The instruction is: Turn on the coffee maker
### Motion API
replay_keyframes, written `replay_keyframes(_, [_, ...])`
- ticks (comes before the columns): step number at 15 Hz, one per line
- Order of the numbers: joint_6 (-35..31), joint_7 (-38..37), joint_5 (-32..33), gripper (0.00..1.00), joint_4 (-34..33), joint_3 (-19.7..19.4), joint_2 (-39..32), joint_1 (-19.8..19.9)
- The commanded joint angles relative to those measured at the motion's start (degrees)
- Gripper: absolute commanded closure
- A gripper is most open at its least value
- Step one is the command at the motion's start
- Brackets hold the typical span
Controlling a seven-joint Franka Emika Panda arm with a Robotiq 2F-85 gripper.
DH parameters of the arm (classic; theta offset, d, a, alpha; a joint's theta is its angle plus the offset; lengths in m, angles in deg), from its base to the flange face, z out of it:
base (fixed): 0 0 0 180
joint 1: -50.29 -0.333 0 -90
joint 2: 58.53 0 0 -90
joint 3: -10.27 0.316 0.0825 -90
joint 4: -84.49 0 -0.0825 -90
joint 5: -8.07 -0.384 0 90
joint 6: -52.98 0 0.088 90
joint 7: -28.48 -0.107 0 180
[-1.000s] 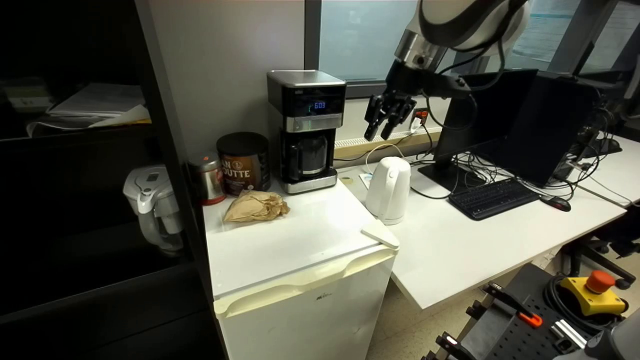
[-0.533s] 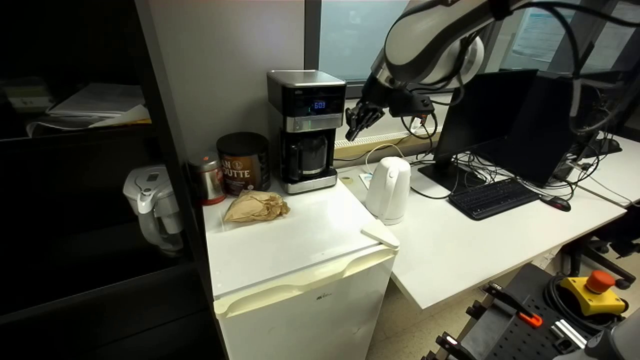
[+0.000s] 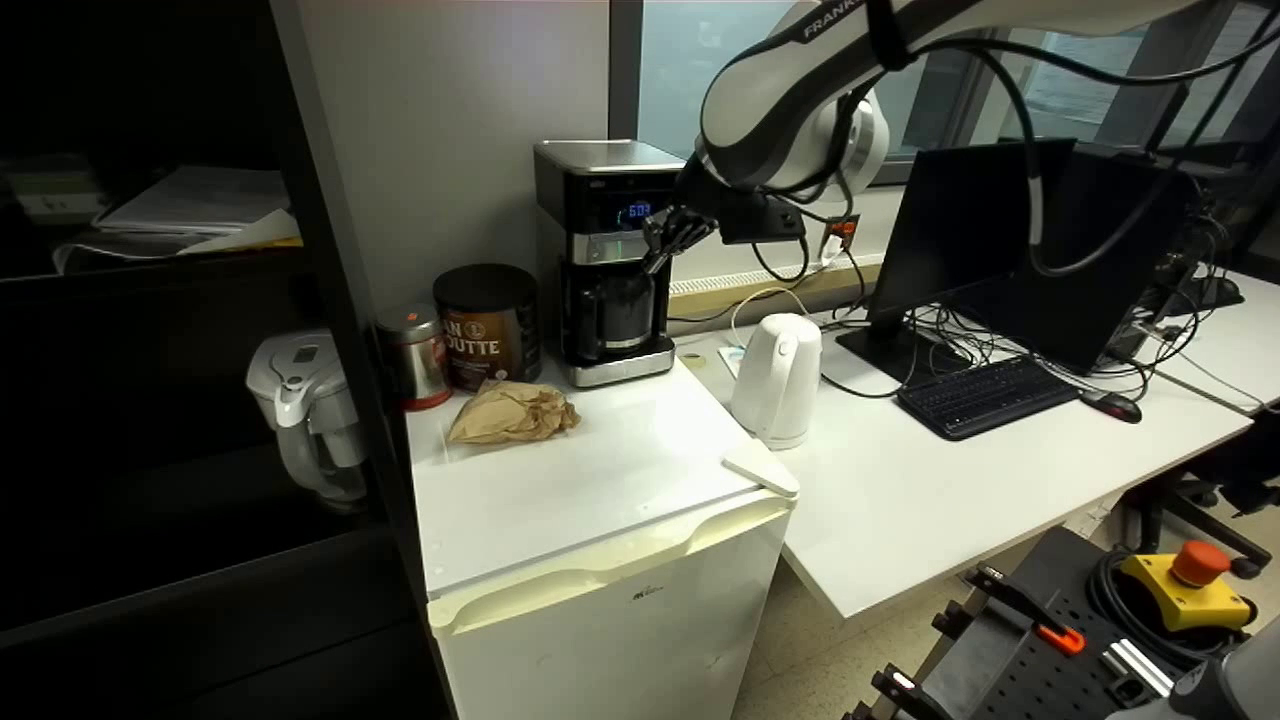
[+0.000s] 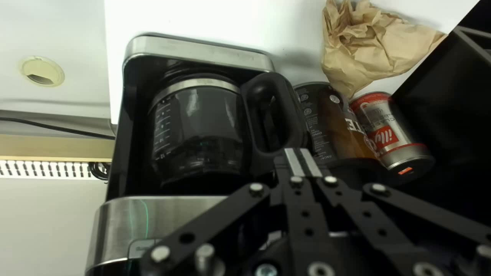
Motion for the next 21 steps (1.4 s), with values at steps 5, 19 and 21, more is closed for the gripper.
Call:
replay_keyframes(5, [-1.1,4.2,-4.0,0.96,-10.8,3.3,-8.5,1.7])
replay_keyframes(19, [-0.5,3.4,-2.9,0.97,-18.5,6.1,-15.4,3.1])
replay_keyframes(21, [-0.8,1.8,-0.7,0.97,-18.6,7.6,-15.6,4.4])
